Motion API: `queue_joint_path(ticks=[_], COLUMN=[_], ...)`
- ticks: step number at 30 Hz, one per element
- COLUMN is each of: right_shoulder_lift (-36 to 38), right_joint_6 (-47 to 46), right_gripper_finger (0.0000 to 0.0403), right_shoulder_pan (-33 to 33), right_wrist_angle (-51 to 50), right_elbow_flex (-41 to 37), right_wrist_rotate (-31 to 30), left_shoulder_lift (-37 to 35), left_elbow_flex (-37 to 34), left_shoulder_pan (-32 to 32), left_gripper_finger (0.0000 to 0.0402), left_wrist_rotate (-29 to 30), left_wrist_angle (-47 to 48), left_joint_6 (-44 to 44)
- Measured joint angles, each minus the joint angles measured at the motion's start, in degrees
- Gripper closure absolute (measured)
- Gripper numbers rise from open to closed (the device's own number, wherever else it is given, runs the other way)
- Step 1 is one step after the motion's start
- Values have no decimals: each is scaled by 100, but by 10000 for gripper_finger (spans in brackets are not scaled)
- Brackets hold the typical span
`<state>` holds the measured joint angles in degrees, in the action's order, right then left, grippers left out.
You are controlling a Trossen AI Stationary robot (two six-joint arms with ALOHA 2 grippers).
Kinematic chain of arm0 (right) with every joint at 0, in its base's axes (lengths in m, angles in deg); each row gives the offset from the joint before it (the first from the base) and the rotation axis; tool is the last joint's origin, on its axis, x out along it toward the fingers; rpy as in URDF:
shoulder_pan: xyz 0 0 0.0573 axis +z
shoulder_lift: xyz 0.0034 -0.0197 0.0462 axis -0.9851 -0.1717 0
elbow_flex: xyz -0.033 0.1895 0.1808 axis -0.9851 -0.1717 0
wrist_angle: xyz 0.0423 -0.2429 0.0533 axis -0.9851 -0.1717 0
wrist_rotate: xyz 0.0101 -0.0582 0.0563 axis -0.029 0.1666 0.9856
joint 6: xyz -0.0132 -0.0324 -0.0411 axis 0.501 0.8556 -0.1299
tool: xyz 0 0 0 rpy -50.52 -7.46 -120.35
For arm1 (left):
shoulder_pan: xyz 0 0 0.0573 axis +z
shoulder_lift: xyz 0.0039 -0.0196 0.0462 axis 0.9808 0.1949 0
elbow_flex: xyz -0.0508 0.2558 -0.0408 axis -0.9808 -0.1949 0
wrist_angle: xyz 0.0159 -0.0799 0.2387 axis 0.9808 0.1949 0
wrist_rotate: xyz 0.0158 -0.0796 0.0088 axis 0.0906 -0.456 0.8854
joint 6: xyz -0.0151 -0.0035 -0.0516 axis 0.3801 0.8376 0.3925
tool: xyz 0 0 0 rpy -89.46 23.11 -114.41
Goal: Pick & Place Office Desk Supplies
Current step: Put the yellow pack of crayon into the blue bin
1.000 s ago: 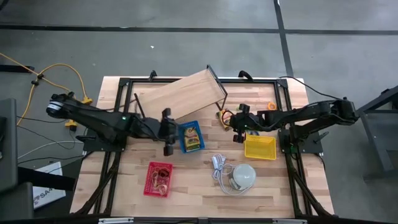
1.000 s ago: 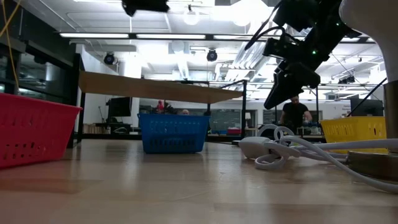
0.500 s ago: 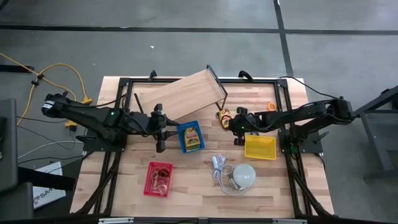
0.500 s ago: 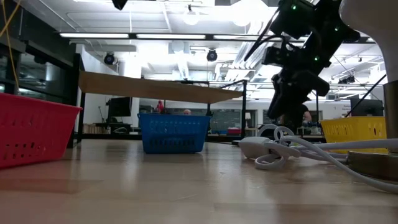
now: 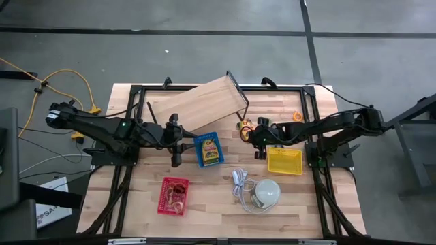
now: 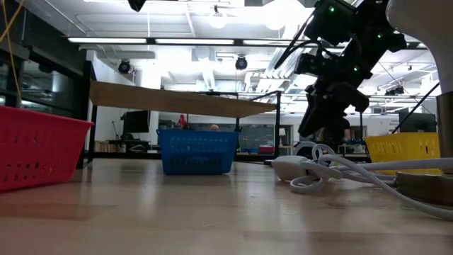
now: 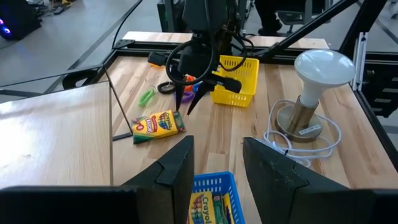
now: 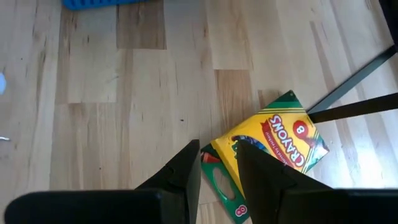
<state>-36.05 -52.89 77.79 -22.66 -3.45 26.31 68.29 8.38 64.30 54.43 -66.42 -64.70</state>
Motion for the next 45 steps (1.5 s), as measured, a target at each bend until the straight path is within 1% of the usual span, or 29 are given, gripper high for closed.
queue_joint_path(ticks=[8,16,20,26,31,39,45], right_shoulder_lift=[0,-5,-307,-696,-846,-935,-935], right_joint_6=[98,252,241,384,755,1016,1032], right_gripper_finger=[309,309,309,309,309,309,309], right_shoulder_pan=[165,644,848,787,701,674,673], right_wrist_angle=[-54,-293,-325,-55,49,-98,-351], right_elbow_flex=[0,0,0,-2,2,0,0], right_wrist_rotate=[-73,-892,-1184,-1236,-1549,-1454,-1464], left_shoulder_lift=[0,0,0,0,0,0,0], left_elbow_flex=[0,-2,0,0,0,0,0], left_shoulder_pan=[0,0,0,0,0,0,0], left_gripper_finger=[270,270,270,270,270,270,270], left_wrist_rotate=[0,0,1,4,4,4,7], left_wrist_angle=[0,2,2,-50,-94,-111,-115], left_joint_6=[-2,-2,-2,-7,-11,-9,-9])
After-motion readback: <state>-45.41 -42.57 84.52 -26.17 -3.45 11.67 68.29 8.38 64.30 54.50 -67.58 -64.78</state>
